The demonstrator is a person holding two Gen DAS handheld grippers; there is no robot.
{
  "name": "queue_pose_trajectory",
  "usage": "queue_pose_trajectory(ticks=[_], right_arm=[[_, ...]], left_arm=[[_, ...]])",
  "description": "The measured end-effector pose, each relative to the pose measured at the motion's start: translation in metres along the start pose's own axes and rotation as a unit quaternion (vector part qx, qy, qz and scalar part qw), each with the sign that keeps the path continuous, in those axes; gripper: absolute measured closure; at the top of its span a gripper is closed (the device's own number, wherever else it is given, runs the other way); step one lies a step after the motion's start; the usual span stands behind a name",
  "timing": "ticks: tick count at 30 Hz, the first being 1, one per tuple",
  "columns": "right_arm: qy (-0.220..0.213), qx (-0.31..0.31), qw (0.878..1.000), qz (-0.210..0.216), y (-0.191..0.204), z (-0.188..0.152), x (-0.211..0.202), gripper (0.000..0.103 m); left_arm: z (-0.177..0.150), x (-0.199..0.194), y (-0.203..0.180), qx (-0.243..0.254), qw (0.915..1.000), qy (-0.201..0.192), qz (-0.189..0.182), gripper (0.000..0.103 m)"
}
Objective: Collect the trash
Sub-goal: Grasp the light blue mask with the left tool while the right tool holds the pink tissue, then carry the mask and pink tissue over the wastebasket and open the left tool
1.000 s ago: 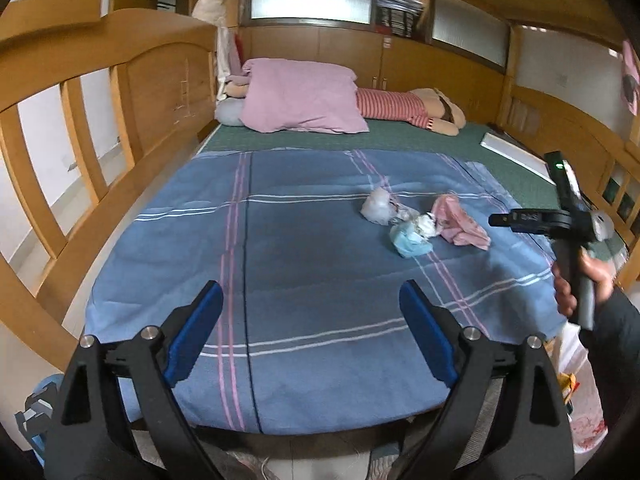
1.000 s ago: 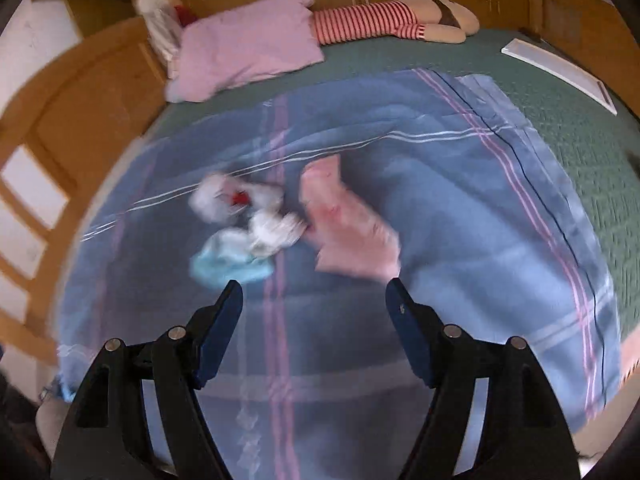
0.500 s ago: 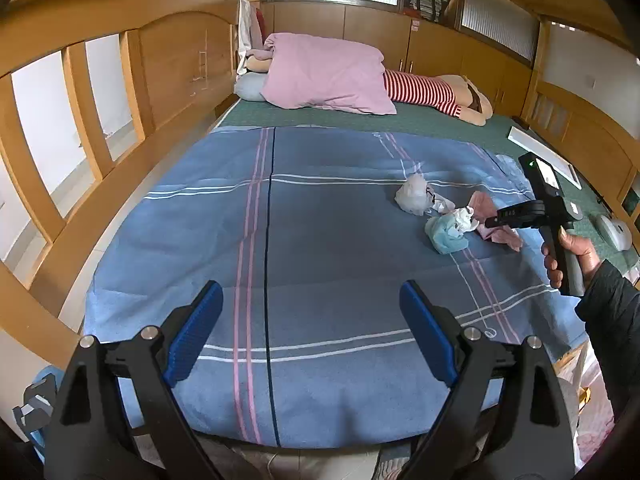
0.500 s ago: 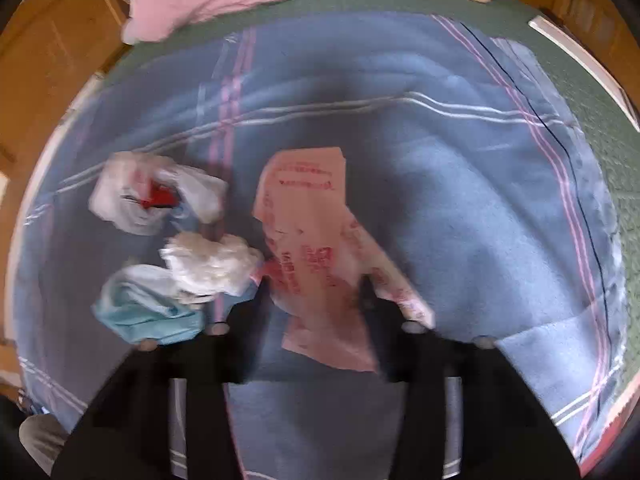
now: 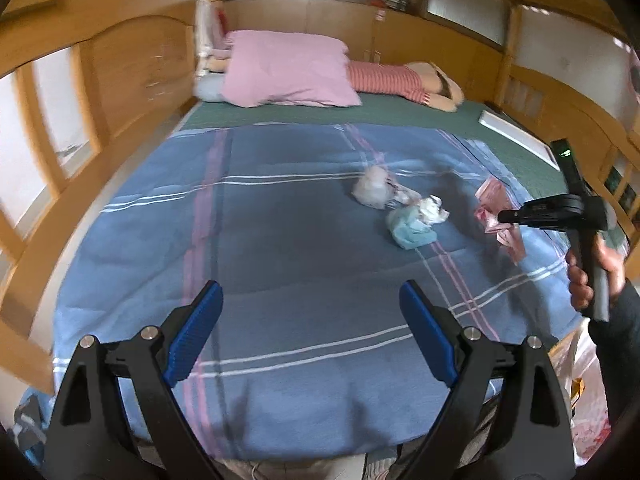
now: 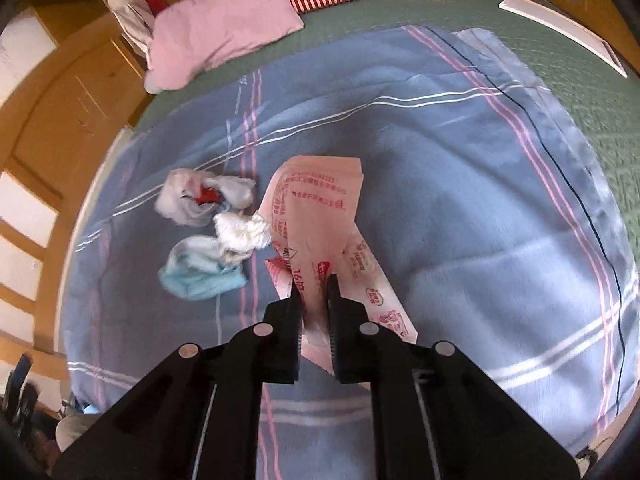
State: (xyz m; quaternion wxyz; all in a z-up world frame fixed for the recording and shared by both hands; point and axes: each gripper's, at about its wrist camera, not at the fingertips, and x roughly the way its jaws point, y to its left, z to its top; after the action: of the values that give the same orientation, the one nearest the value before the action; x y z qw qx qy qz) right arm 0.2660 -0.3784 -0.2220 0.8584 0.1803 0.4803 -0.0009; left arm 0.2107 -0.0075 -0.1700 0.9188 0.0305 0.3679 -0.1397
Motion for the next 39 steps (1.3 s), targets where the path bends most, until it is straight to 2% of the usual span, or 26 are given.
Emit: queue_pose_trajectory(ticks=[6, 9, 14, 22, 24, 25, 27, 29, 35, 39], right_arm=[[-0.021, 0.017, 0.999, 0.021, -0.008, -0.042, -0.042, 0.091], [-0.028, 0.025, 0.999, 0.027, -0.013, -0.057, -0.058, 0.091], [-0.045, 0.041, 0.998, 0.031, -0.026, -0.076, -0.083, 0.091], [-0.068, 0.067, 0.995, 0.039, -0.04, -0.09, -0.107, 0.09], [-0.068, 0.072, 0.994, 0.041, -0.042, -0.093, -0.109, 0.09], [-0.068, 0.074, 0.994, 0.041, -0.042, -0.093, -0.11, 0.09], [-0.07, 0.075, 0.994, 0.041, -0.043, -0.095, -0.113, 0.09], [-0.072, 0.077, 0.994, 0.042, -0.043, -0.097, -0.116, 0.09], [-0.083, 0.077, 0.992, 0.052, -0.038, -0.104, -0.128, 0.09], [-0.096, 0.068, 0.991, 0.056, -0.025, -0.113, -0.142, 0.09]], left_arm=[[0.02, 0.058, -0.039, 0.029, 0.9981, 0.008, -0.054, 0.013], [0.033, 0.098, -0.063, 0.044, 0.9967, 0.013, -0.066, 0.013], [0.047, 0.159, -0.091, 0.061, 0.9954, 0.036, -0.065, 0.013], [0.049, 0.221, -0.122, 0.092, 0.9918, 0.073, -0.049, 0.015], [0.048, 0.231, -0.125, 0.094, 0.9908, 0.083, -0.052, 0.035], [0.048, 0.237, -0.126, 0.094, 0.9892, 0.096, -0.058, 0.058], [0.046, 0.238, -0.123, 0.091, 0.9893, 0.099, -0.056, 0.081], [0.045, 0.231, -0.12, 0.089, 0.99, 0.096, -0.053, 0.089], [0.05, 0.174, -0.105, 0.074, 0.9951, 0.052, -0.039, 0.09], [0.056, 0.117, -0.092, 0.063, 0.9975, 0.018, -0.026, 0.09]])
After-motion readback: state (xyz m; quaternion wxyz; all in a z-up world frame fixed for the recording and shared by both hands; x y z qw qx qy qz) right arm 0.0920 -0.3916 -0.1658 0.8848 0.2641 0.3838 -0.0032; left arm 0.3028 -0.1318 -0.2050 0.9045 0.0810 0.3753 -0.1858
